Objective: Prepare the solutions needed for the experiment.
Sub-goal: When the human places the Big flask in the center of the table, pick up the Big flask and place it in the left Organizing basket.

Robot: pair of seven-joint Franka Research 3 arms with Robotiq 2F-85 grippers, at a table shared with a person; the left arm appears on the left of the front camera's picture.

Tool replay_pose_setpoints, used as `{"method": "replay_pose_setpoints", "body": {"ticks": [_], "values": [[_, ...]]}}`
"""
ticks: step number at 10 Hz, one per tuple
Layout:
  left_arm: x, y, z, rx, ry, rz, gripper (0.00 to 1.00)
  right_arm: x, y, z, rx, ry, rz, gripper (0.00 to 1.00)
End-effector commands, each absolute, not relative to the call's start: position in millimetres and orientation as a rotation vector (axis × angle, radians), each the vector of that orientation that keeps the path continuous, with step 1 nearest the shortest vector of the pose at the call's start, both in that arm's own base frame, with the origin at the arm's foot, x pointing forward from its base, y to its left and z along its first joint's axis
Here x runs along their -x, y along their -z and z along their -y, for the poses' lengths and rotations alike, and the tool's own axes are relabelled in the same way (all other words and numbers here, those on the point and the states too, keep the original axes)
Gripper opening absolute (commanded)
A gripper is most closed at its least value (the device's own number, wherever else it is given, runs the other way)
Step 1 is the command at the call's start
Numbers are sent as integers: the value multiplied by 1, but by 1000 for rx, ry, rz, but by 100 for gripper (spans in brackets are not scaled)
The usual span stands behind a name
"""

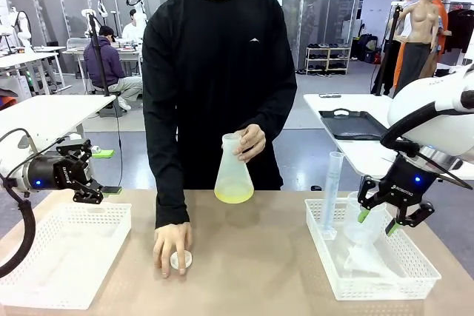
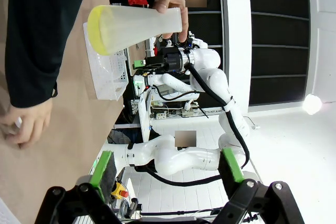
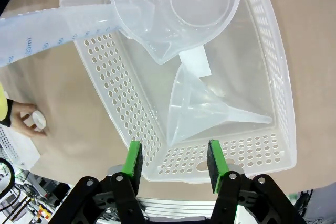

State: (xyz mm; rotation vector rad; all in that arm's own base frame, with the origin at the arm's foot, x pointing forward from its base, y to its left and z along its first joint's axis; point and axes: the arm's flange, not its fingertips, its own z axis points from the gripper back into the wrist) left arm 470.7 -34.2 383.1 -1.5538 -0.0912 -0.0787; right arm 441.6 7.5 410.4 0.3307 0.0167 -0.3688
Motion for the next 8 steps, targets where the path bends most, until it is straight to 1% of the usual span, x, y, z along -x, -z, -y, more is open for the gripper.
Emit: {"method": "replay_pose_setpoints", "body": {"ticks": [1,4,5,8], "values": [[-469,-385,34,1548,93,91,100,-441,-412,-7,-331,368,-16,63],[-469,-385,34,1548,93,91,100,-442,-410,-7,-331,369,-17,63],[-469,-385,34,1548,93,91,100,-438,-416,-11,-511,303,20,63],[-469,-385,34,1548,93,91,100,-442,-420,-20,-733,245,67,63]]}}
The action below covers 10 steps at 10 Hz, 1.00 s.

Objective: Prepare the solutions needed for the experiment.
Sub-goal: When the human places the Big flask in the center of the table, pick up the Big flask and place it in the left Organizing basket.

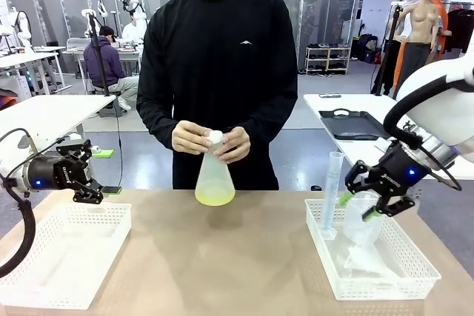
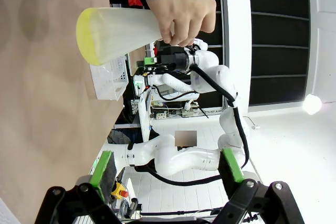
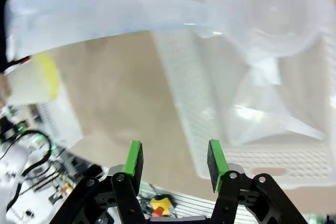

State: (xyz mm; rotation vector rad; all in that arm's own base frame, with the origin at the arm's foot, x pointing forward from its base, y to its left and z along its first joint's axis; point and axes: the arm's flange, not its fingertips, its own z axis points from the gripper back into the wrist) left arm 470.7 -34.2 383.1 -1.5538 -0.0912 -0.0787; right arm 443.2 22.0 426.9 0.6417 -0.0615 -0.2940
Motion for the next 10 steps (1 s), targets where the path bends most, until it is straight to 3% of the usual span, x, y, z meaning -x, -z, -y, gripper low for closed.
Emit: {"method": "replay_pose_setpoints", "body": {"ticks": [1,4,10], "values": [[-469,-385,34,1548,93,91,100,-442,-421,-22,-794,205,76,63],[-469,-385,34,1548,93,91,100,-439,-420,-18,-1081,121,58,63],[-469,-385,34,1548,93,91,100,-438,-405,-32,-1461,36,-26,63]]}}
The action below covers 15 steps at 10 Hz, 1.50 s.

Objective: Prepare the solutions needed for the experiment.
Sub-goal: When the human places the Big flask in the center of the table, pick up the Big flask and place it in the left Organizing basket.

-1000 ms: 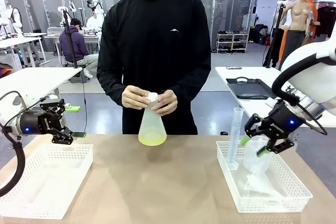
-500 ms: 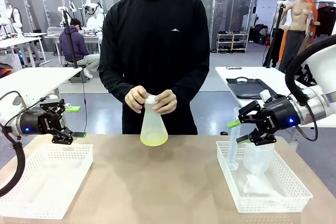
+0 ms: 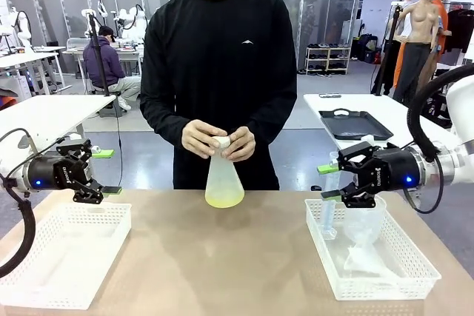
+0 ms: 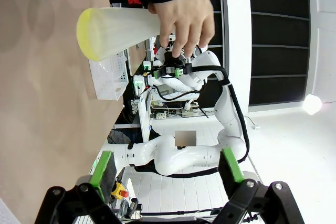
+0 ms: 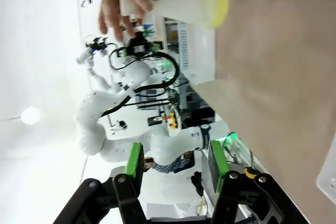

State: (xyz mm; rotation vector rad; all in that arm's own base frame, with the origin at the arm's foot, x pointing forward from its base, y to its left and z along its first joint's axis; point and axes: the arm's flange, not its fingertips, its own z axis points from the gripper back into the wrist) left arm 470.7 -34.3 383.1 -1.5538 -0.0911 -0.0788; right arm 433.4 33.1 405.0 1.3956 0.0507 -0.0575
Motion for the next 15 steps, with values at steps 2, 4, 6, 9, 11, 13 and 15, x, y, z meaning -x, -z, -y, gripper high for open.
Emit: {"method": "replay_pose_setpoints", "body": {"ticks": [2,4,6,9,11,13,15], "values": [[-469,-385,34,1548,93,91,100,-434,-403,-37,-1471,55,97,63],[-469,-385,34,1548,93,91,100,-433,-401,-39,-1531,69,95,63],[-469,-385,34,1548,93,91,100,-434,-400,-40,-1553,98,45,63],[-469,-385,34,1548,93,91,100,-437,-400,-39,-1459,141,-77,63],[-469,-385,34,1548,93,91,100,-434,-396,-40,-1530,114,22,63],[-469,-385,34,1548,93,91,100,-434,-396,-40,-1530,114,22,63],[-469,-385,34,1548,93,91,100,-434,-396,-40,-1530,114,22,63]]}}
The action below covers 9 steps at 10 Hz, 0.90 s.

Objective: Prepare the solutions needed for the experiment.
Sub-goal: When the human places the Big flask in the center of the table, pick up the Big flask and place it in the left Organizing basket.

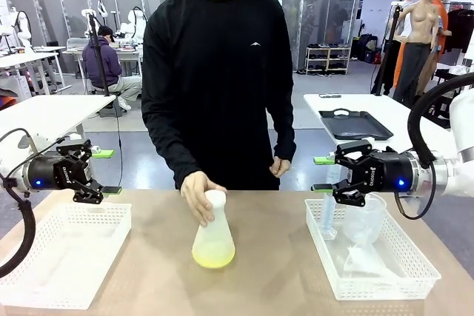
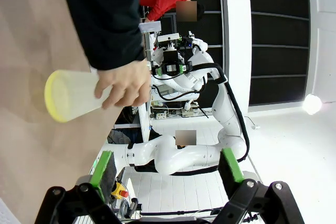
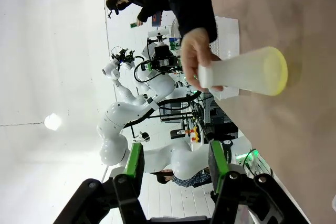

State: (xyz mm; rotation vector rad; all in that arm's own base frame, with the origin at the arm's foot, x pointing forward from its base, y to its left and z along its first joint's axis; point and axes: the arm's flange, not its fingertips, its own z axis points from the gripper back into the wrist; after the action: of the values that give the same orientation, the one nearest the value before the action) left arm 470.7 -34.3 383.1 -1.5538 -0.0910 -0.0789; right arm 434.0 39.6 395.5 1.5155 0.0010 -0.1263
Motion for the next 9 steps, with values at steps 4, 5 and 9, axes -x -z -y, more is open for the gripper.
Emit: {"method": "replay_pose_setpoints", "body": {"ticks": [4,5,9], "values": [[-469,-385,34,1548,93,91,100,-434,-396,-40,-1530,114,22,63],[-469,-385,34,1548,93,91,100,-434,-396,-40,-1530,114,22,63],[-469,-385,34,1548,93,91,100,-434,-396,-40,-1530,114,22,63]]}}
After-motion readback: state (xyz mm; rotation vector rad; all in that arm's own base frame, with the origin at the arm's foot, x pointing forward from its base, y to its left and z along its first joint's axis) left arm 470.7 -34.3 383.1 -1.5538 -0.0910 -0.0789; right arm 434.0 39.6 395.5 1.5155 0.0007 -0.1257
